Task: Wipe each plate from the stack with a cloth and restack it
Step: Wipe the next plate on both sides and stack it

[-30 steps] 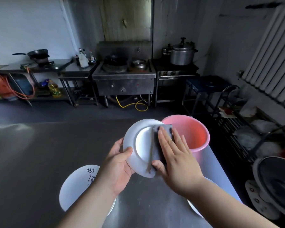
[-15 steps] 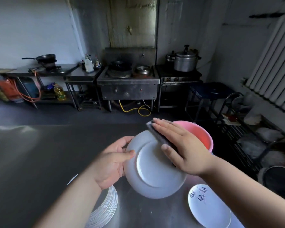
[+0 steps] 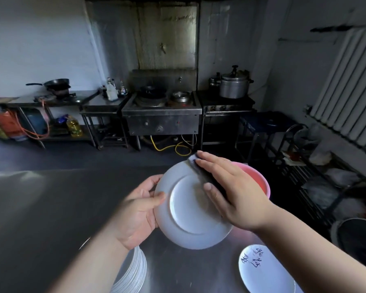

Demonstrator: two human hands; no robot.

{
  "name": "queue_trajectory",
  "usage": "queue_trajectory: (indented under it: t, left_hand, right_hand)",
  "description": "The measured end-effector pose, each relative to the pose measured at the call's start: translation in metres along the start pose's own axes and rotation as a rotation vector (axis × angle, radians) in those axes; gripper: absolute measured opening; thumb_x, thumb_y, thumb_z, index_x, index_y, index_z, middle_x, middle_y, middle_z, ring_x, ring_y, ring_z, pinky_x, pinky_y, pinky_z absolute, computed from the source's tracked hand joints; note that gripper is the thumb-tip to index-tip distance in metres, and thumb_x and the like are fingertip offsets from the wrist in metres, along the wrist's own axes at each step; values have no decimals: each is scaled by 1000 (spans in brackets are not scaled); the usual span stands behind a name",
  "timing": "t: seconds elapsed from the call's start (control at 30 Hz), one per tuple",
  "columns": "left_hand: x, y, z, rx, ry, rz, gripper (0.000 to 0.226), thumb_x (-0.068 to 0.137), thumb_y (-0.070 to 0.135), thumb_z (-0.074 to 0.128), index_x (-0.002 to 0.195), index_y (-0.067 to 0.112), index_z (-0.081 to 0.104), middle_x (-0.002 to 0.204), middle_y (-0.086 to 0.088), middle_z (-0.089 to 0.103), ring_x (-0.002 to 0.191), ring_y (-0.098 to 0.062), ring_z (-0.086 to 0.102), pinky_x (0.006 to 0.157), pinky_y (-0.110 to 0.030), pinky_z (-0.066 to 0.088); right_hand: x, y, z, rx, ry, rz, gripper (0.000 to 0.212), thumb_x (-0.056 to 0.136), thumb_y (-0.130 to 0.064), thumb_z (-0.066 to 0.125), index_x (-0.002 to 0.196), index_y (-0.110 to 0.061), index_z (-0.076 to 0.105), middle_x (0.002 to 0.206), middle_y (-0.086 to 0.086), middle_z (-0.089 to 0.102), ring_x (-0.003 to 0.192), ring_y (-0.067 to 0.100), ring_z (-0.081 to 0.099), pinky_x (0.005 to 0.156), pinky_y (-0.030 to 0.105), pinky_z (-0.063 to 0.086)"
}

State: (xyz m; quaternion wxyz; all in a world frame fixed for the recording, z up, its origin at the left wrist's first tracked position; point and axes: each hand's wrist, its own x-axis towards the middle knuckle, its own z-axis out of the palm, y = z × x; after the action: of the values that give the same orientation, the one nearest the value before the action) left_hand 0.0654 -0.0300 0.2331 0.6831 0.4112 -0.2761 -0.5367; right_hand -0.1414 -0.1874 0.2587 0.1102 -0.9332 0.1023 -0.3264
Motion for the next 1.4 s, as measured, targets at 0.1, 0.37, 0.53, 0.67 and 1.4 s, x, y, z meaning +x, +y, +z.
queue_trajectory:
  t: [0.1,0.37,0.53,0.67,1.4]
  left_hand:
    - [2,-5,9,-96,39,93,56,83,-1,66,137,7,57,130,-20,70,109,-30,72,84,-40,64]
    - [0,-34,30,-144,21,104,66,84,-3,63,146,15,49,144,-17,62,124,-32,67,82,-43,62]
    - [2,-25,42,-47,-73,98,68,83,0,60,148,16,49,144,-15,62,126,-33,65,82,-46,61]
    - [3,-28,45,-101,4,163,68,82,-1,61,146,14,48,143,-15,63,128,-35,64,83,-46,62]
    - [8,6,16,13,-73,-141,49,93,18,61,142,22,63,145,-19,61,122,-36,65,95,-51,56]
  right_hand:
    - [-13,-6,15,6,128,97,55,108,-24,51,159,-7,41,170,2,31,157,24,28,124,49,32]
    - [-36,-14,26,135,311,350,65,103,-40,54,161,-13,39,171,-7,28,158,14,26,127,31,23]
    - [-17,22,-9,159,126,309,59,105,-35,60,160,-23,43,168,-17,33,154,-3,27,126,30,27]
    - [-58,-13,30,176,252,361,72,107,-42,49,167,-14,19,176,-5,12,162,15,13,129,44,24]
    - [-9,18,-22,275,-86,206,67,94,-24,78,155,-21,51,160,-14,45,148,-1,39,123,26,32]
